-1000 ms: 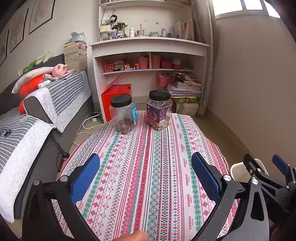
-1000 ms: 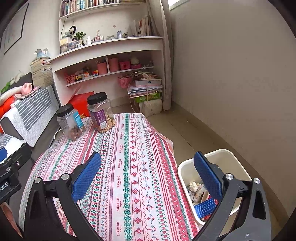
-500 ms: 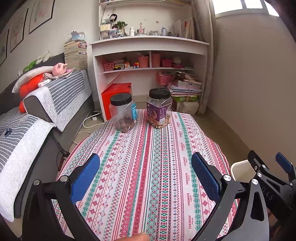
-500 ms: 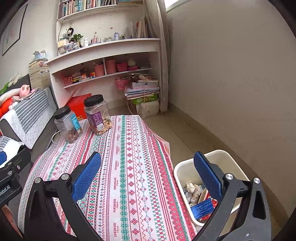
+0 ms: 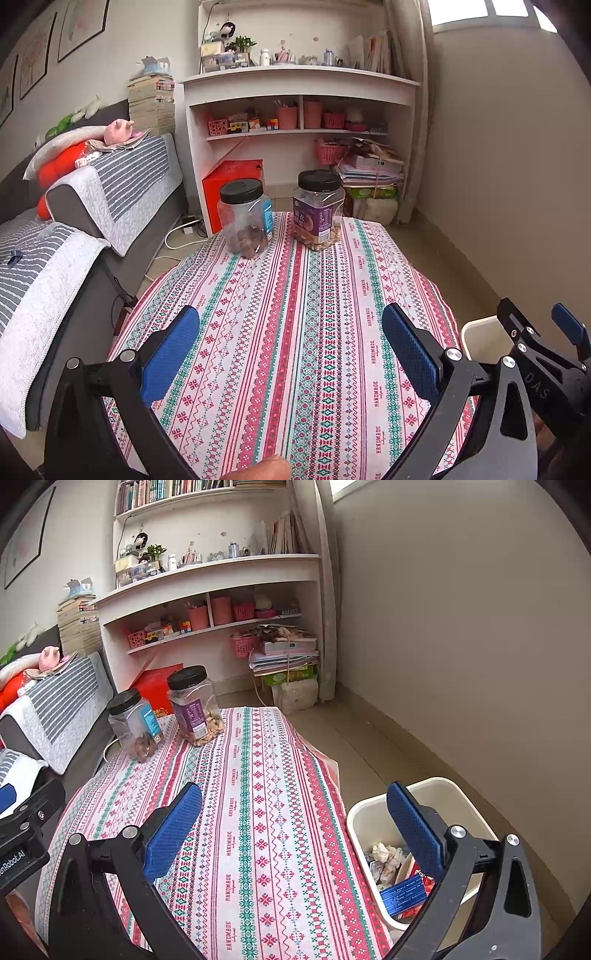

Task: Collect trash

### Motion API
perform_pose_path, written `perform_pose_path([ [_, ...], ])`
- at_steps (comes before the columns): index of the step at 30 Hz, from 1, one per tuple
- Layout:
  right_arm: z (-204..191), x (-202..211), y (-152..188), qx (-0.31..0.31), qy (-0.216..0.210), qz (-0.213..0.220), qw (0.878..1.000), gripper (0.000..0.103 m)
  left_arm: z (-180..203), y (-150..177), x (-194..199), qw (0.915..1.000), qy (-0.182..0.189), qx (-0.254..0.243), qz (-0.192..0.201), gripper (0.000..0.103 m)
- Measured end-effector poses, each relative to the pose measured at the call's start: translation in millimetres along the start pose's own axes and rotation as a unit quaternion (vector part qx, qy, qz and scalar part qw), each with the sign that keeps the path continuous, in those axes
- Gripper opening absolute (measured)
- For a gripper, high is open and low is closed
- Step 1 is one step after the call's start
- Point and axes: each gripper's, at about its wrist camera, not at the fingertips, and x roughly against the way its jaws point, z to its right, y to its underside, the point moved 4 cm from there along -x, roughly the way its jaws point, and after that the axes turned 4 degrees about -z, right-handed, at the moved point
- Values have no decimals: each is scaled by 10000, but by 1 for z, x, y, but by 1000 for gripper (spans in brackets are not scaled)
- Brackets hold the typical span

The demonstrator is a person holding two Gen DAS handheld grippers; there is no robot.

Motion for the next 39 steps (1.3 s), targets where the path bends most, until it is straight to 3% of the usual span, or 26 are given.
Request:
perform_pose_path([
  [39,-2,0,0,19,13,-14,10000,96,3,3,1,10000,-15,-14,-14,96],
])
